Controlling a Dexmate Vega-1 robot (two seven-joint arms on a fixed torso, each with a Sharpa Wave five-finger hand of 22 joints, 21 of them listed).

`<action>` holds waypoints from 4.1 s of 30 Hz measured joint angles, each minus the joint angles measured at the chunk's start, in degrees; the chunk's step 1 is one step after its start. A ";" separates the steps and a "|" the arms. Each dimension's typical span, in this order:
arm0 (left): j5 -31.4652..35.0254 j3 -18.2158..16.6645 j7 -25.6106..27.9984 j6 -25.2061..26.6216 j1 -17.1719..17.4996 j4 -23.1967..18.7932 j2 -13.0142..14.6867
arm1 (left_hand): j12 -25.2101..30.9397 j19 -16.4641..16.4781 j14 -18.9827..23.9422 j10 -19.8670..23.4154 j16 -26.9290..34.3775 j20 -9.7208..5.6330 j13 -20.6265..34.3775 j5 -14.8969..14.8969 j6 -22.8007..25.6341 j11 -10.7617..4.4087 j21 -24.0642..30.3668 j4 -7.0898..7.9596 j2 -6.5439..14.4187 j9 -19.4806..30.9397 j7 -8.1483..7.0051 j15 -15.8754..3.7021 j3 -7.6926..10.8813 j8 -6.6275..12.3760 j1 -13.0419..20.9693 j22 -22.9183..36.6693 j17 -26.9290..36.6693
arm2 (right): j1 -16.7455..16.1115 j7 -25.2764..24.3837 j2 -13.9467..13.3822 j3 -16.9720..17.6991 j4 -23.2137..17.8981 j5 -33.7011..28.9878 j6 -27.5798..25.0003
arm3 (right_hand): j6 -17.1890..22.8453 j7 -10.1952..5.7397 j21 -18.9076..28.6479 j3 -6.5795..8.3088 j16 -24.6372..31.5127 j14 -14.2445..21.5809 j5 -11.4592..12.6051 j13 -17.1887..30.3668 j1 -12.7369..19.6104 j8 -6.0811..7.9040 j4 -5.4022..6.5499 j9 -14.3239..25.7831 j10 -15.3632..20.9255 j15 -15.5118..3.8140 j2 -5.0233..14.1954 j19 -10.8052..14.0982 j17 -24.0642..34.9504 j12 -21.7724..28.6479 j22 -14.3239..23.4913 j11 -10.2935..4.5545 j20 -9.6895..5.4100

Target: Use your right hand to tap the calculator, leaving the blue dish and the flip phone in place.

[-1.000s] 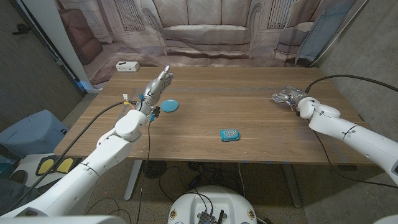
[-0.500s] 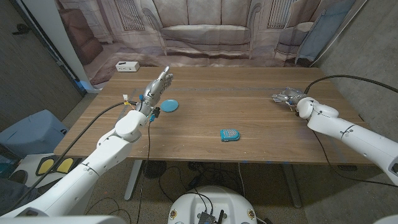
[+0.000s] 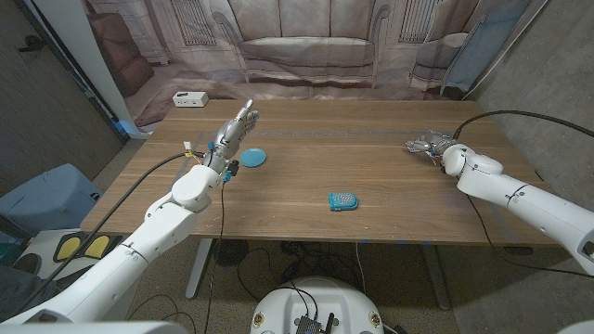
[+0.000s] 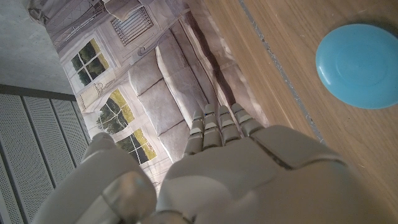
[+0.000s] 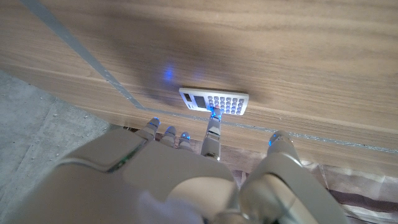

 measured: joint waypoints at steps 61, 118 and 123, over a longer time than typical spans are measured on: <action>-0.37 0.25 -0.57 -0.75 0.22 0.31 -0.05 | 0.05 -0.17 0.21 0.31 0.00 0.17 0.12 0.02 0.00 -0.31 0.00 -0.21 0.30 0.00 0.00 -0.21 -0.25 -0.22 -0.30 -0.01 0.00 | -1.06 -0.97 -0.91 0.00 -3.60 -2.31 -3.49 | 0.33 -1.41 0.39 0.47 0.54 0.00 0.00 0.00 0.00 -0.27 -0.47 0.17 0.00 0.00 0.00 -0.01 -0.30 0.42 0.00 0.00 0.43; -0.85 0.73 -2.24 -1.70 -1.62 2.74 -0.61 | 0.05 -0.28 0.52 0.30 0.00 0.28 0.11 0.03 1.24 -0.30 0.00 -0.61 0.60 0.00 -0.20 0.11 -0.33 -0.21 0.00 -0.01 0.00 | -6.98 -8.27 -2.29 7.32 -8.93 2.75 1.33 | -29.20 5.70 2.69 0.41 1.23 0.01 -0.22 0.14 -0.08 -0.88 -1.36 0.17 0.94 -0.88 -1.76 5.99 -0.82 0.42 -0.40 4.04 -5.72; -0.85 0.73 -2.41 -1.88 -1.93 2.98 -0.61 | 0.05 -0.28 0.51 0.30 0.00 0.28 0.12 0.03 1.02 -0.30 0.00 -0.61 0.60 0.00 0.02 0.11 -0.33 -0.21 0.00 -0.01 0.00 | -8.52 -11.33 -2.22 9.05 -9.54 4.74 3.56 | -27.77 7.12 3.11 0.87 1.61 0.01 -0.22 0.14 0.23 -0.46 -1.82 0.06 2.77 -1.47 -2.04 9.06 -1.09 0.82 -0.69 4.23 -6.13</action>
